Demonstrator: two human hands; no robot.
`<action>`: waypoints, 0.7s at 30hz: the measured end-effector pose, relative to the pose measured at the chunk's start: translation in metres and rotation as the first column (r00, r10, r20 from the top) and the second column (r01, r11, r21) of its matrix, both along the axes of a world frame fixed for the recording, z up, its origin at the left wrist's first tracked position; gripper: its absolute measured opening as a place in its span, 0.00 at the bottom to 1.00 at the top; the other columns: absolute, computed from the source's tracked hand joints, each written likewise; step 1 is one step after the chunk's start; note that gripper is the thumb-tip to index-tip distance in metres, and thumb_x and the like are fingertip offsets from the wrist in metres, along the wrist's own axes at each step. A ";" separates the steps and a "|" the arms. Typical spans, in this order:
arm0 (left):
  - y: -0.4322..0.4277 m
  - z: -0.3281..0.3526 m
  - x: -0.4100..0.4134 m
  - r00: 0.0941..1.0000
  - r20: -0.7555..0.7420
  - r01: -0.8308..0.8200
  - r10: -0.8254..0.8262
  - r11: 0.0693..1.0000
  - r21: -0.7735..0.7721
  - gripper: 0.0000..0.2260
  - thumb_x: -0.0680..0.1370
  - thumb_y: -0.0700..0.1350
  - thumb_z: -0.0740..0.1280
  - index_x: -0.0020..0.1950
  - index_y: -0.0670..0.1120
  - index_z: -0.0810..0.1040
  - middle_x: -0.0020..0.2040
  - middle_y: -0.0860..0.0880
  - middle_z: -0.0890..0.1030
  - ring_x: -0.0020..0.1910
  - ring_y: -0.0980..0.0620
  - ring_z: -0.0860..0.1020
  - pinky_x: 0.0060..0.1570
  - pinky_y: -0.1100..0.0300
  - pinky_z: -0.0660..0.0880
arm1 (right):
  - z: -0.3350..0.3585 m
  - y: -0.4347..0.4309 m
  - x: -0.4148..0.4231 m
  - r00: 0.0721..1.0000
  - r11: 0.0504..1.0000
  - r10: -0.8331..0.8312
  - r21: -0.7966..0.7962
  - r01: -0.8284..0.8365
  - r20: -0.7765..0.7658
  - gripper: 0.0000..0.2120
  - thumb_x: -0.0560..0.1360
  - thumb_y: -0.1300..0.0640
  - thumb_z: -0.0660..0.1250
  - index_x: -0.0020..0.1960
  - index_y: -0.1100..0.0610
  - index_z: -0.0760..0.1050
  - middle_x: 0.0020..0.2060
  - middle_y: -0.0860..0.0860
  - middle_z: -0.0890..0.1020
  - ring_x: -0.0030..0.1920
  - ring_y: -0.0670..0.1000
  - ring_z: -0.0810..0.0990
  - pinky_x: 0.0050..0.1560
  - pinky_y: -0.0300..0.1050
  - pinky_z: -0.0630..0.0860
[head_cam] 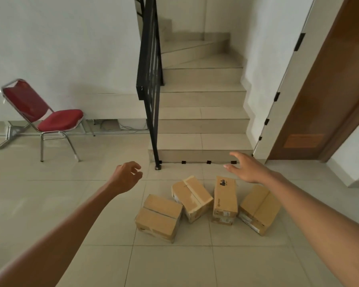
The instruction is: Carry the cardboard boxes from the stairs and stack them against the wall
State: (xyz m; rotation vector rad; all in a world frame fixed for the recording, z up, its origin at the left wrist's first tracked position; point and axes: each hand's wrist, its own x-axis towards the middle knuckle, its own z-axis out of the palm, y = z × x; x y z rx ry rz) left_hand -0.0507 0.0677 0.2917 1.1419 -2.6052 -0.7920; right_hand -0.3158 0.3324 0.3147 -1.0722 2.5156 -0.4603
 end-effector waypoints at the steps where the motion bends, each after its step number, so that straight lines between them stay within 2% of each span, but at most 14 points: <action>1: -0.014 -0.003 0.000 1.000 0.000 -0.009 0.009 1.000 0.015 0.12 0.77 0.44 0.67 0.59 0.41 0.79 0.52 0.42 0.82 0.44 0.48 0.76 0.44 0.60 0.70 | -0.006 -0.016 0.000 1.000 1.000 0.005 0.005 -0.005 0.014 0.34 0.78 0.39 0.60 0.78 0.53 0.55 0.77 0.53 0.59 0.74 0.55 0.62 0.71 0.55 0.64; 6: -0.082 -0.024 -0.013 0.999 0.041 0.011 -0.011 1.000 0.017 0.11 0.77 0.42 0.68 0.58 0.41 0.80 0.50 0.42 0.82 0.43 0.51 0.75 0.45 0.62 0.69 | -0.035 -0.085 -0.005 0.997 0.999 -0.015 0.046 0.011 0.069 0.34 0.78 0.41 0.60 0.78 0.53 0.54 0.77 0.53 0.60 0.75 0.55 0.61 0.71 0.54 0.62; 14: -0.168 -0.072 -0.058 0.988 0.144 0.049 -0.065 0.993 0.110 0.12 0.78 0.44 0.67 0.60 0.43 0.79 0.56 0.45 0.79 0.48 0.52 0.75 0.50 0.61 0.70 | -0.086 -0.194 -0.042 0.980 0.997 -0.040 0.079 0.025 0.196 0.34 0.78 0.39 0.59 0.77 0.55 0.55 0.76 0.54 0.62 0.73 0.56 0.64 0.70 0.52 0.64; 21: -0.237 -0.143 -0.123 0.975 0.221 -0.016 -0.032 0.977 0.214 0.10 0.77 0.43 0.67 0.58 0.43 0.80 0.55 0.45 0.80 0.53 0.47 0.78 0.50 0.61 0.70 | -0.179 -0.287 -0.103 0.942 0.991 -0.079 0.125 0.040 0.326 0.33 0.78 0.38 0.58 0.76 0.55 0.58 0.74 0.54 0.65 0.72 0.56 0.66 0.66 0.49 0.66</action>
